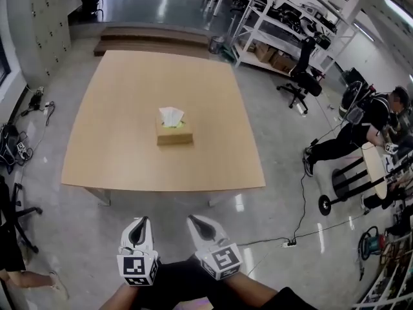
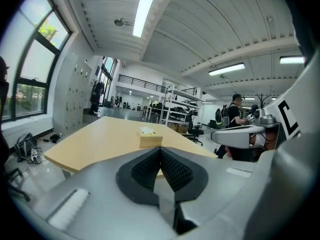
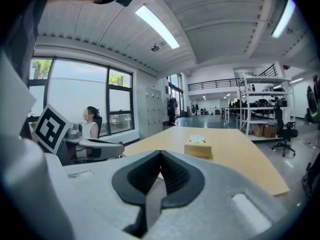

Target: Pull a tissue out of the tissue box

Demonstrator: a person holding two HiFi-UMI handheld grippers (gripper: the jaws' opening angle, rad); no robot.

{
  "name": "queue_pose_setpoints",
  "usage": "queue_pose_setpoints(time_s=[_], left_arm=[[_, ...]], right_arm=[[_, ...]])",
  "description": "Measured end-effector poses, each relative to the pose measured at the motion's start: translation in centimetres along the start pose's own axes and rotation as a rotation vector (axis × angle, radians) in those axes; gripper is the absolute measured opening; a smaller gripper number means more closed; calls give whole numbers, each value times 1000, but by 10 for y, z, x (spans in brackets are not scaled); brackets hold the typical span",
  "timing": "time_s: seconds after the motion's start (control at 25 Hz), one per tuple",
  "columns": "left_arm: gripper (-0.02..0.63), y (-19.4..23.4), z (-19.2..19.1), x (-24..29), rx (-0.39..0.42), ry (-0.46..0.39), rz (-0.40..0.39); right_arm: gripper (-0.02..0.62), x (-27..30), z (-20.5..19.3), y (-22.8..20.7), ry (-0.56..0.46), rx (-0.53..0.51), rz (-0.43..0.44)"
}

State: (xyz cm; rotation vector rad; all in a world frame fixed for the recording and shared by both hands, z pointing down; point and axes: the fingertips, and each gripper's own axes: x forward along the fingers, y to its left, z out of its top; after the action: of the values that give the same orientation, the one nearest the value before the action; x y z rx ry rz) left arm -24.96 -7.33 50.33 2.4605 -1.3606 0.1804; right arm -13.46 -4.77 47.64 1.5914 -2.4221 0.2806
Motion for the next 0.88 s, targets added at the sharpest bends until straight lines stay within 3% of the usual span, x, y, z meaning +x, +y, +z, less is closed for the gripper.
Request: queue_pose_setpoints(time_s=[0.32,0.6,0.88], left_arm=[[18,-1,24,73,31,3,151],[18,-2,38,153,10,-36,360],[18,15,48,191,3,-23,422]], right_arm=[[-12,53,8,-74,-4,3,143],[-12,108,-2,-143,64,-121,358],[-12,173,20,-162,58,-109,385]])
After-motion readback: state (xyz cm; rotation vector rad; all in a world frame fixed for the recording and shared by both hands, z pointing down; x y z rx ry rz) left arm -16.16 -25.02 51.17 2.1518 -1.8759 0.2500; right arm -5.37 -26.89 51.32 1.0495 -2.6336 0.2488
